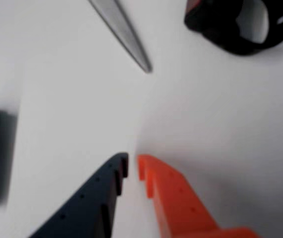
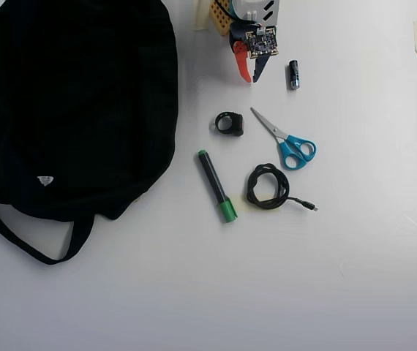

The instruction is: Put the cable into the black bag

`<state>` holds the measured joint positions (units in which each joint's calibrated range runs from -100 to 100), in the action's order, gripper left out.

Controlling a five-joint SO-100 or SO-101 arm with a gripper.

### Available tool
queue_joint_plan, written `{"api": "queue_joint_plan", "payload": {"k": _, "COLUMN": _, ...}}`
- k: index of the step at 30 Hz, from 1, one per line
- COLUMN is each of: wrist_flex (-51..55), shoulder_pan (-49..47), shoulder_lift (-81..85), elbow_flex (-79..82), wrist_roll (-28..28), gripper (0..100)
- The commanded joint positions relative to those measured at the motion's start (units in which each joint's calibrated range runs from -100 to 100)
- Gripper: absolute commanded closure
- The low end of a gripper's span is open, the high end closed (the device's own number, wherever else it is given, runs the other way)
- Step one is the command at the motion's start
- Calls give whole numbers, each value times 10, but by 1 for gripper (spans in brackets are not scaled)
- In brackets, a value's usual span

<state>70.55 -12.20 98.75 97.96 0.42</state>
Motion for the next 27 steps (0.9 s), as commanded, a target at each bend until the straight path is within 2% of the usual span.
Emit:
{"api": "queue_joint_plan", "payload": {"k": 1, "wrist_flex": 6, "shoulder_pan": -4, "shoulder_lift": 7, "elbow_flex": 13, "wrist_roll": -3, "gripper": 98}}
{"api": "queue_joint_plan", "payload": {"k": 14, "wrist_flex": -7, "shoulder_pan": -5, "shoulder_lift": 7, "elbow_flex": 11, "wrist_roll": -4, "gripper": 97}}
{"api": "queue_joint_plan", "payload": {"k": 19, "wrist_flex": -91, "shoulder_pan": -6, "shoulder_lift": -11, "elbow_flex": -29, "wrist_roll": -4, "gripper": 97}}
{"api": "queue_joint_plan", "payload": {"k": 27, "wrist_flex": -253, "shoulder_pan": -6, "shoulder_lift": -141, "elbow_flex": -137, "wrist_roll": 0, "gripper": 97}}
